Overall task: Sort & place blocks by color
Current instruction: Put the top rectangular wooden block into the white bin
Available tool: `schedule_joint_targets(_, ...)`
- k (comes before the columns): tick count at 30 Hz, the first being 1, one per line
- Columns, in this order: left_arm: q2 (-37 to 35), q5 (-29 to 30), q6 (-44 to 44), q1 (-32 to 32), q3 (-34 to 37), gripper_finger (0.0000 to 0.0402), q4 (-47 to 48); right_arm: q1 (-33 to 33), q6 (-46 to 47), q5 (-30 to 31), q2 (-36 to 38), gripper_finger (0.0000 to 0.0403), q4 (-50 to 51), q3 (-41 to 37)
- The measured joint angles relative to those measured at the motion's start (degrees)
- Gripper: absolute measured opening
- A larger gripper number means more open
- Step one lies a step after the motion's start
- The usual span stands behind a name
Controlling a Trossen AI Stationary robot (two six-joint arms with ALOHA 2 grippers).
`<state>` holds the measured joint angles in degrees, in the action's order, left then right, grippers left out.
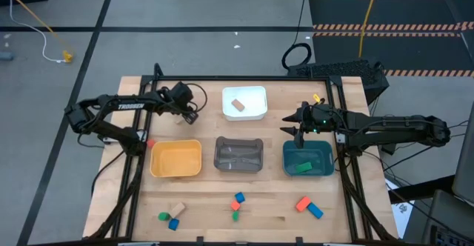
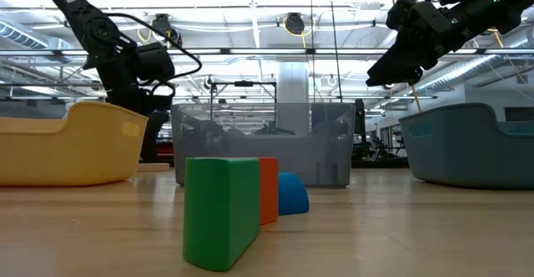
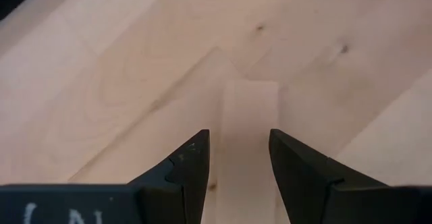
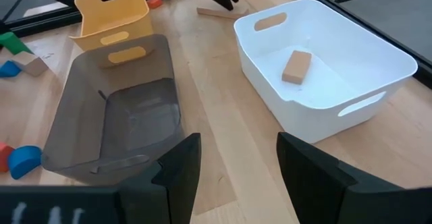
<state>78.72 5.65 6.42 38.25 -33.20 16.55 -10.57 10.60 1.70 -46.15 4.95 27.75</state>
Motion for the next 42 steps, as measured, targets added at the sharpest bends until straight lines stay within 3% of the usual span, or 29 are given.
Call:
schedule_joint_targets(10, 0.0, -0.6, -0.1, -2.4, 0.0, 0.0157, 0.0, 0.0, 0.7, 0.0, 0.0, 0.0185, 0.0, 0.0)
schedule_joint_targets(16, 0.0, 3.0, -1.3, -3.6, 0.0, 0.0157, 0.0, 0.0, 0.7, 0.0, 0.0, 0.0185, 0.0, 0.0)
schedule_joint_targets(23, 0.0, 3.0, -1.3, -3.6, 0.2, 0.0157, 0.5, 0.0, 0.7, 0.0, 0.0, 0.0185, 0.0, 0.0)
schedule_joint_targets(34, -0.1, 3.5, 1.0, -3.7, 5.6, 0.0156, -4.3, 0.0, 0.7, 0.0, 0.0, 0.0185, 0.0, 0.0)
schedule_joint_targets(38, -0.1, 3.0, 1.3, -3.7, 5.8, 0.0127, -5.1, 0.0, 0.9, 0.0, 0.0, 0.0185, 0.0, 0.0)
schedule_joint_targets(42, -0.1, 2.5, 1.3, -3.7, 5.8, 0.0061, -5.7, 0.0, 0.9, 0.0, 0.0, 0.0185, 0.0, 0.0)
